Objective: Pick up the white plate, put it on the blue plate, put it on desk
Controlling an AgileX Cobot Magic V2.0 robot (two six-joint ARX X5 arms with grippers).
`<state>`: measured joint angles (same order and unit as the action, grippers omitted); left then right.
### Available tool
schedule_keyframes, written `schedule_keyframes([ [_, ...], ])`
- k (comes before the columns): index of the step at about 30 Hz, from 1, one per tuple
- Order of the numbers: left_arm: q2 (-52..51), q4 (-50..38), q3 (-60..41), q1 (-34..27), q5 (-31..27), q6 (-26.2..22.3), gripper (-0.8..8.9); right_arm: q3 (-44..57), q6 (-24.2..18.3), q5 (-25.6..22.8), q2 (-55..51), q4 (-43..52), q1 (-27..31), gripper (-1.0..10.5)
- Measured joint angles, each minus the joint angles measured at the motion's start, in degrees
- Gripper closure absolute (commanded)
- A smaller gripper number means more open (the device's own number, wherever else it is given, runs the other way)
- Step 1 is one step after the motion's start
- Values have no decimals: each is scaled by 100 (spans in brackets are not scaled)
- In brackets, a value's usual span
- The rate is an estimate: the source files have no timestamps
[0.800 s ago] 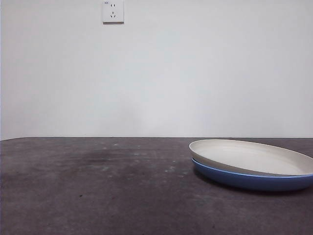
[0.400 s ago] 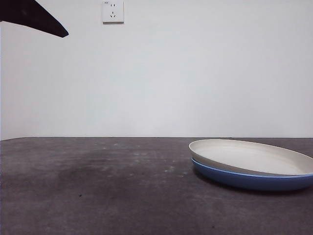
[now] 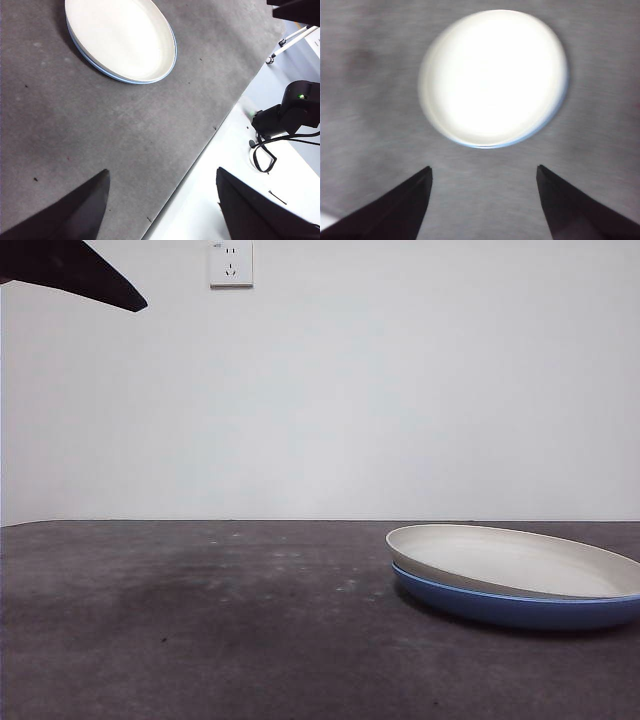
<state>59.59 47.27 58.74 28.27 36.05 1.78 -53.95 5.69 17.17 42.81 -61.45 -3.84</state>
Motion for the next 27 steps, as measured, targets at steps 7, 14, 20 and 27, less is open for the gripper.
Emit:
schedule_keyframes([
  [7,0,0,0,0,-2,-2,471,0,103,-354,719,365,7,612],
  [14,0,2,0,0,-2,0,471,-2,44,-358,1836,1182,15,612],
  [20,0,2,0,0,-2,-2,471,-2,-153,-369,2903,1414,125,612],
  [27,0,2,0,0,-2,-2,471,-2,-249,-297,3705,1969,232,625],
])
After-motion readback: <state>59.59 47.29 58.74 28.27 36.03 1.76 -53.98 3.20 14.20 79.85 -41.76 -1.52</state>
